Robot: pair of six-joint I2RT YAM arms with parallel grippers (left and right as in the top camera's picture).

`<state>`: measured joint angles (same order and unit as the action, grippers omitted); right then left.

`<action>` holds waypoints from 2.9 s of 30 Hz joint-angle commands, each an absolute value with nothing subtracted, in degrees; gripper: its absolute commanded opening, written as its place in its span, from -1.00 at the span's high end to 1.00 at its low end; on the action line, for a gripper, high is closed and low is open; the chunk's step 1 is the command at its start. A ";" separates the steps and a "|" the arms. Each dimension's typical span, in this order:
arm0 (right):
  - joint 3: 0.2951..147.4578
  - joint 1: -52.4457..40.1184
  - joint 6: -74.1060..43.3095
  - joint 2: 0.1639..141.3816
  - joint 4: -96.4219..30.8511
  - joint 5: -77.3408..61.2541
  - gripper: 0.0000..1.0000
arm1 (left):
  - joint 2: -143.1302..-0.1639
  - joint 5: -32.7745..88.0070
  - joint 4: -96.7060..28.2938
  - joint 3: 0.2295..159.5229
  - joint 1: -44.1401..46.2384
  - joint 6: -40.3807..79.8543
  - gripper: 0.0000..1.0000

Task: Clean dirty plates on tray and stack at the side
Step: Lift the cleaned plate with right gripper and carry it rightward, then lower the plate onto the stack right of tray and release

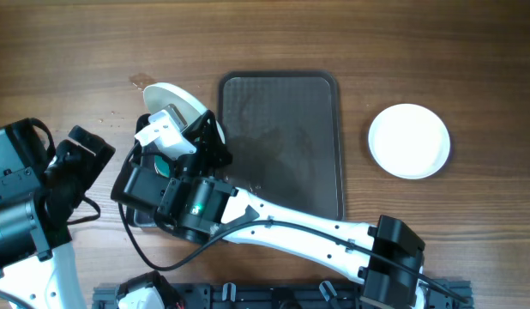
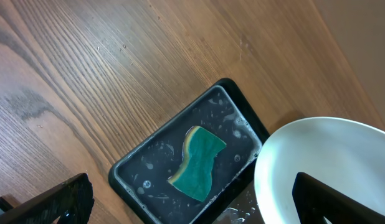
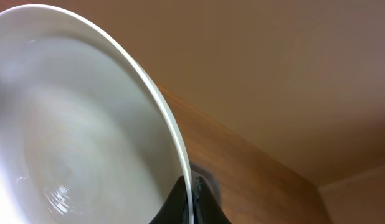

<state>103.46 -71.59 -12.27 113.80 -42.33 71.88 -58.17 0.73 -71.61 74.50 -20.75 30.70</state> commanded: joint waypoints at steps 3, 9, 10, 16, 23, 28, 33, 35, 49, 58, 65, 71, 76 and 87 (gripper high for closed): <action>104.95 -72.01 -9.61 112.16 -40.88 65.69 0.91 | -58.24 1.02 -71.44 75.20 -21.28 30.41 -1.00; 104.66 -71.66 -1.78 112.07 -36.53 70.46 0.91 | -58.24 1.02 -71.44 75.20 -21.28 30.41 -1.00; 104.66 -71.64 -4.12 112.07 -35.77 73.56 0.91 | -58.24 1.02 -71.44 75.20 -21.28 30.41 -1.00; 104.55 -71.37 -7.22 112.03 -35.68 69.73 0.91 | -58.24 1.02 -71.44 75.20 -21.28 30.41 -1.00; 104.53 -71.00 -1.87 112.03 -34.39 69.23 0.91 | -58.24 1.02 -71.44 75.20 -21.28 30.41 -1.00; 104.53 -70.48 -5.04 111.96 -34.87 67.83 0.91 | -58.24 1.02 -71.46 75.20 -21.28 30.41 -1.00; 104.53 -60.55 -25.74 111.96 -44.66 41.82 0.91 | -58.24 1.02 -71.44 75.20 -21.28 30.41 -1.00; 104.53 -52.73 -30.20 111.83 -47.62 23.27 0.92 | -58.24 1.02 -71.46 75.20 -21.28 30.41 -1.00; 101.82 4.03 -17.74 92.09 -71.29 -15.62 0.92 | -58.24 1.02 -71.46 75.20 -21.28 30.41 -1.00; 62.94 27.07 -18.02 87.79 -52.07 -22.50 0.91 | -58.24 1.02 -71.46 75.20 -21.28 30.41 -1.00; 54.50 28.36 -18.90 87.79 -44.10 -13.10 0.91 | -58.24 1.02 -71.46 75.20 -21.28 30.41 -1.00; 55.96 28.08 -22.35 85.06 -45.67 -15.20 -0.05 | -58.24 1.02 -71.44 75.20 -21.28 30.41 -1.00; 59.70 20.69 -11.31 71.61 -53.67 -29.54 -0.06 | -58.24 1.02 -71.44 75.20 -21.28 30.41 -1.00; 59.75 -16.82 -20.60 46.41 -55.07 -31.42 -0.99 | -58.24 1.02 -71.44 75.20 -21.28 30.41 -1.00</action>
<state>59.02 -12.88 -11.11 48.01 -55.88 -31.29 -58.17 0.75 -71.64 74.50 -20.75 30.68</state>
